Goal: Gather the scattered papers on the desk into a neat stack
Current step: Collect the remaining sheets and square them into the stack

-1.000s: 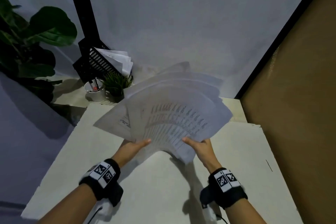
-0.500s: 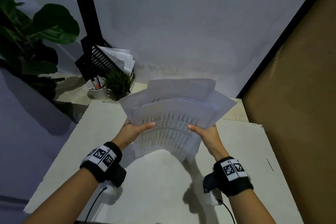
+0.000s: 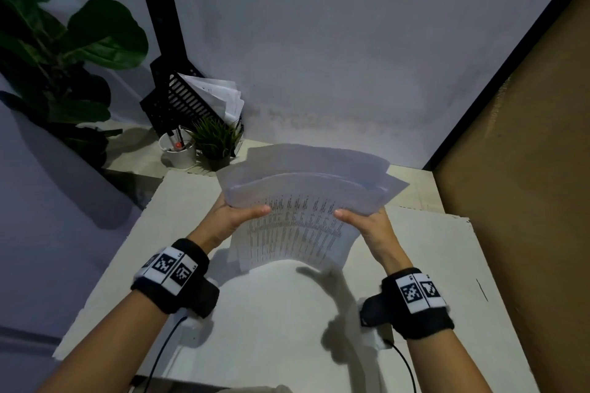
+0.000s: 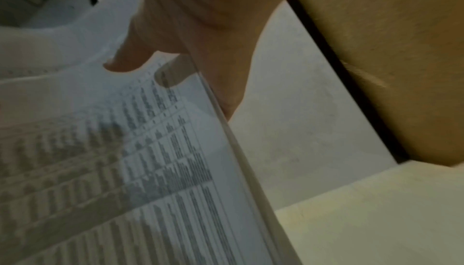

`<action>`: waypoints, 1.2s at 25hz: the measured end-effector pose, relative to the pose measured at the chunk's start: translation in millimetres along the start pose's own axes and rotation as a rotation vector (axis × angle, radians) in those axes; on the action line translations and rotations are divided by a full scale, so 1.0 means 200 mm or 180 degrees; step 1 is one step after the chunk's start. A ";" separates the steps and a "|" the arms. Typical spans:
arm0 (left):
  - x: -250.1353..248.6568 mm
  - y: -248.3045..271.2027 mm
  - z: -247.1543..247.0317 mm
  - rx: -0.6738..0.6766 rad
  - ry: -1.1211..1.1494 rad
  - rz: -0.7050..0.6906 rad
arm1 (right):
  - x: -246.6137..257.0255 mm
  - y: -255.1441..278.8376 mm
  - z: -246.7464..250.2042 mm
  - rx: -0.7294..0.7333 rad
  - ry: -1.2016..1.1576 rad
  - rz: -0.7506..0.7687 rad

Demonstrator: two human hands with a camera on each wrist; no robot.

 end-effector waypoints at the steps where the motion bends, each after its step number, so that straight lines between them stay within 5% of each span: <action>1: -0.02 0.00 -0.02 0.0122 -0.0017 -0.0014 | 0.02 -0.02 -0.02 0.0073 -0.0024 0.0019; 7: -0.07 -0.03 0.04 -0.0138 -0.0014 -0.0056 | 0.11 -0.09 -0.04 -0.0175 0.0041 0.0376; 18: -0.28 0.05 -0.03 -0.1223 0.0197 -0.0781 | 0.28 -0.10 -0.10 -0.1694 -0.0041 0.0484; 30: -0.34 0.04 -0.01 -0.1639 0.0339 -0.0656 | 0.29 -0.10 -0.09 -0.1891 0.0083 0.0547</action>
Point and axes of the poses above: each hand's wrist, its own y-axis away from the middle knuckle, its own z-axis out of the back of the hand, x = y × z, the point moved 6 cm from there along -y, towards the middle knuckle, and after that the axes turned 11 degrees about z, right-handed, at the moved point
